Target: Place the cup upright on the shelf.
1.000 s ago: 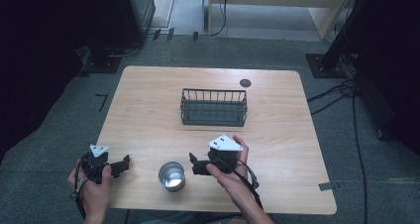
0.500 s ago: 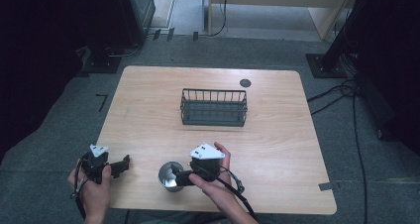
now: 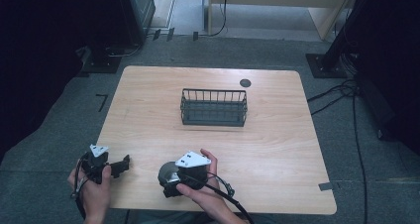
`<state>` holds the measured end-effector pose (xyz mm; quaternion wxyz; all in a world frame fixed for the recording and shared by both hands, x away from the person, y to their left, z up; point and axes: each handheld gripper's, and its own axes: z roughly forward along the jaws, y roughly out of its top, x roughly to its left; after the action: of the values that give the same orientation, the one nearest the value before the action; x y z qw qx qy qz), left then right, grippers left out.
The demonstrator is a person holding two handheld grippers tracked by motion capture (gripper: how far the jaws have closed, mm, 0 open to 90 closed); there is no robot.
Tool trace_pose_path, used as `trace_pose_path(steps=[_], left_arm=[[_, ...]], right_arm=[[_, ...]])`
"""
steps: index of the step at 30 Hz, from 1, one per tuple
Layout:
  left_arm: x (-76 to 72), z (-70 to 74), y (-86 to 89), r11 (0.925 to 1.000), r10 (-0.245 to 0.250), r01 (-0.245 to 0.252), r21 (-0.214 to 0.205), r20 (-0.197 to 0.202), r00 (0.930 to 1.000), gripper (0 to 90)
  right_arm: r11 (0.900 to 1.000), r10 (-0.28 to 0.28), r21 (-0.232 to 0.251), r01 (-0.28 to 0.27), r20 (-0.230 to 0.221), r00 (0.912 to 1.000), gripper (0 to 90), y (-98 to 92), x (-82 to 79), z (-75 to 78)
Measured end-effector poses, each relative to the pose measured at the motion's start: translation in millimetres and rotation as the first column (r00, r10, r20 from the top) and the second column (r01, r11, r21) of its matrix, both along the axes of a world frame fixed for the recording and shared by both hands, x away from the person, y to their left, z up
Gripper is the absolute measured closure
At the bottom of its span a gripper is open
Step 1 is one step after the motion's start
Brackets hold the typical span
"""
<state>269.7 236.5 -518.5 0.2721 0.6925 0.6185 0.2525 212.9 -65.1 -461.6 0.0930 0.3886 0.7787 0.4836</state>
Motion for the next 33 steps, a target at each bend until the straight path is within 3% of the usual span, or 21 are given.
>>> trace_pose_path(steps=[12, 26, 33], left_arm=[[0.0, 0.0, 0.0, 1.0, 0.0, 0.0, 0.0, 0.0, 1.0, 0.0], [0.0, 0.0, 0.0, 1.0, 0.0, 0.0, 0.0, 0.0, 1.0, 0.0], [0.0, 0.1, 0.2, 1.0, -0.001, 0.001, 0.002, -0.002, 1.0, 0.0]], right_arm=[[0.999, 0.033, -0.028, -0.034, -0.015, 0.9993, 0.0, 13.6, -3.4, -13.9], [0.9965, 0.012, -0.083, -0.013, -0.019, 0.9997, 0.0, 20.2, -1.4, -33.7], [0.9949, 0.0, -0.101, 0.001, 0.009, 1.0, 8.1, 21.4, -1.9, -37.1]])
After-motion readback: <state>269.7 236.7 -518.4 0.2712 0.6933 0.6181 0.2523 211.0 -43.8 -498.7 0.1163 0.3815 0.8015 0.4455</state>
